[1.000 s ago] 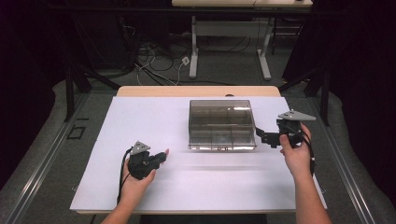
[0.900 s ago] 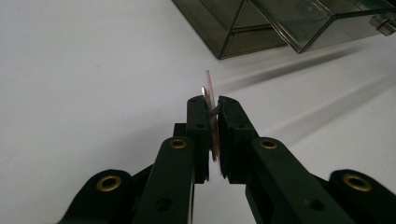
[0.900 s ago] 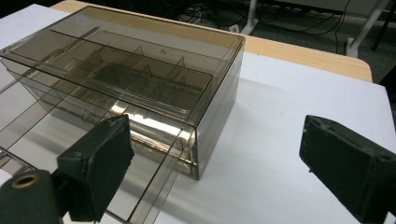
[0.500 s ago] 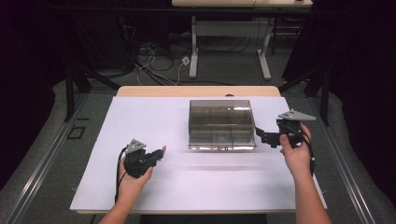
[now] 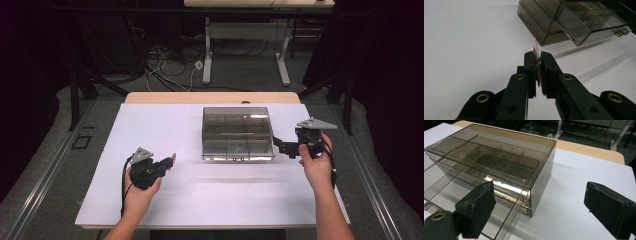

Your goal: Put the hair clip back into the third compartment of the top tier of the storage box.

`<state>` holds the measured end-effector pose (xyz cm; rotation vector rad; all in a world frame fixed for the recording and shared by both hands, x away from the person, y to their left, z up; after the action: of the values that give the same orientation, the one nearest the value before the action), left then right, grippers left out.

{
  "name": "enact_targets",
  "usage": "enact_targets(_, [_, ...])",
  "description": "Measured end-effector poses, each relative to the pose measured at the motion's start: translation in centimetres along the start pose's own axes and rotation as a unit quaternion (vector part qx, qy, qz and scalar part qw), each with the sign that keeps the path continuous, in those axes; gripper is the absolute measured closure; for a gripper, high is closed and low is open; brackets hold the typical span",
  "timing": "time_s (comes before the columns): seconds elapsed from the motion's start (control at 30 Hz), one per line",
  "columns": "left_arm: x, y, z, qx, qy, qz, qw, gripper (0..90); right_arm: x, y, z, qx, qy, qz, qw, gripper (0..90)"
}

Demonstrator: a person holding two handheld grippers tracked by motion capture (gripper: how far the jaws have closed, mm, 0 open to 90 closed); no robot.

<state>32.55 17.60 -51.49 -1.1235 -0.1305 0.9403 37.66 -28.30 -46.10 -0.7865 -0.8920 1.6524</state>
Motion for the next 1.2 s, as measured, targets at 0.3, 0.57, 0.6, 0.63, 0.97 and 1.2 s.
enact_targets(0.3, [-0.7, -0.6, -0.2, 0.001, 0.005, -0.007, 1.0000, 84.0, 0.0, -0.1, 0.2, -0.003, -0.001, -0.005, 1.0000, 10.1])
enact_targets(0.57, [-1.6, -1.1, -0.8, 0.014, 0.009, -0.019, 0.9997, 84.0, 0.0, -0.2, 0.1, -0.005, -0.002, -0.002, 1.0000, 10.2])
enact_targets(0.6, [-1.7, -1.2, -0.9, 0.016, 0.009, -0.022, 0.9996, 84.0, 0.0, -0.2, 0.1, -0.006, -0.002, -0.001, 1.0000, 10.1])
enact_targets(0.63, [-1.8, -1.4, -1.0, 0.017, 0.009, -0.021, 0.9996, 83.9, 0.0, -0.2, 0.1, -0.006, -0.002, 0.000, 1.0000, 10.2])
enact_targets(0.97, [-2.9, -3.3, -1.5, 0.012, 0.015, -0.043, 0.9989, 84.0, 0.0, -0.2, 0.1, -0.008, -0.001, -0.003, 1.0000, 10.2])
enact_targets(1.2, [-3.8, -4.8, -2.1, 0.007, 0.019, -0.056, 0.9982, 84.0, 0.0, -0.2, 0.2, -0.007, -0.001, -0.003, 1.0000, 10.2])
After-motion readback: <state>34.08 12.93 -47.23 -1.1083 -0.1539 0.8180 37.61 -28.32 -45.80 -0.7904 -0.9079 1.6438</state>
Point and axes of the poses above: each handheld gripper's, and its own axes: z roughly backward along the jaws, y roughly out of its underside, x roughly to its left, the point moved 1 cm from there along -z, roughly forward along the jaws, and after that the axes turned 11 degrees about y, right-handed, at the moved point
